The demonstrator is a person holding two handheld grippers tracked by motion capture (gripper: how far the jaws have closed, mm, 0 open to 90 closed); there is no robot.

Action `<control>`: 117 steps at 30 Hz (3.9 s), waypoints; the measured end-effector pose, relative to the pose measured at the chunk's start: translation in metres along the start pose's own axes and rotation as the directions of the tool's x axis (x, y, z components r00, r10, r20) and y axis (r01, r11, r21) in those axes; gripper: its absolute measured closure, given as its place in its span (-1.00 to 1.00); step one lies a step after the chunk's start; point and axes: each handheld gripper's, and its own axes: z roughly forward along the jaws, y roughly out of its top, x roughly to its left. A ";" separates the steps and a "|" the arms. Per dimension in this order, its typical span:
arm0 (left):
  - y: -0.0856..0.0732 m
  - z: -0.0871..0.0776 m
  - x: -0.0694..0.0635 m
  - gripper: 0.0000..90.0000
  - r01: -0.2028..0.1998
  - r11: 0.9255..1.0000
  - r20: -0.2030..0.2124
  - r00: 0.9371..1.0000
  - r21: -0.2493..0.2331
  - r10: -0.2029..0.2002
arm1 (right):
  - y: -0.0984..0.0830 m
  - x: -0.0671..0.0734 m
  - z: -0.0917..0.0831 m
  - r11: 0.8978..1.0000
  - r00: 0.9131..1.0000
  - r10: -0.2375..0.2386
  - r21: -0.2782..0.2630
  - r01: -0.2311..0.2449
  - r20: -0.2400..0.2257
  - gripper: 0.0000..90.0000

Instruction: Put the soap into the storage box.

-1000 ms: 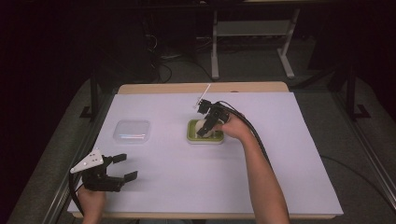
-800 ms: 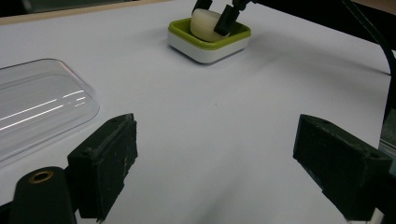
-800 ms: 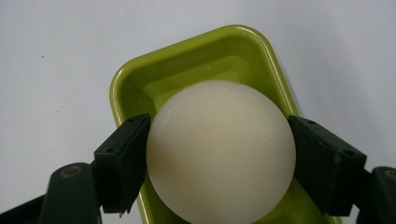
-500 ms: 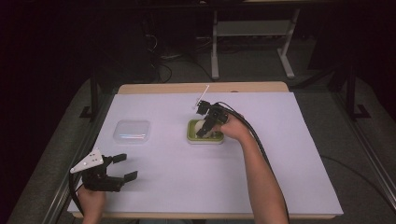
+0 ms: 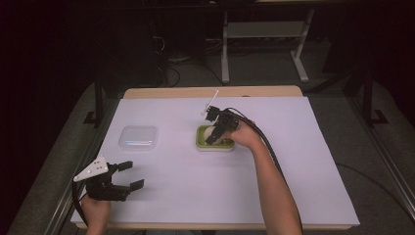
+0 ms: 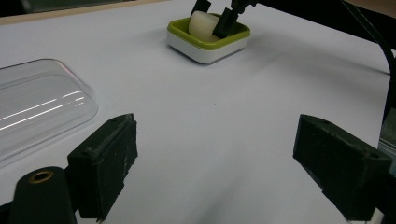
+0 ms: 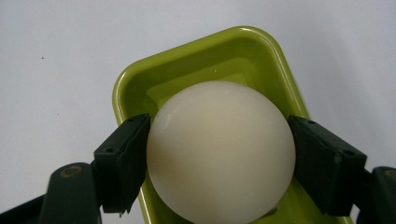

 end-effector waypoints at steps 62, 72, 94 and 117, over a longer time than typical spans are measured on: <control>0.000 0.002 -0.001 -0.71 -0.001 1.000 0.002 1.000 0.007 0.001 | -0.041 0.028 -0.039 0.987 1.000 -0.021 -0.162 0.019 -0.015 -0.43; 0.000 0.001 -0.001 -0.71 0.000 1.000 0.001 1.000 0.008 0.000 | -0.054 0.037 -0.049 0.982 0.999 -0.030 -0.186 0.027 -0.016 -0.42; 0.000 0.002 -0.002 -0.71 -0.002 1.000 0.000 1.000 0.011 0.002 | -0.084 0.061 -0.058 0.980 0.998 -0.055 -0.191 0.050 -0.020 -0.44; 0.000 0.002 -0.002 -0.71 -0.003 1.000 -0.001 1.000 0.015 0.003 | -0.113 0.080 -0.064 0.973 0.998 -0.067 -0.221 0.063 -0.011 -0.44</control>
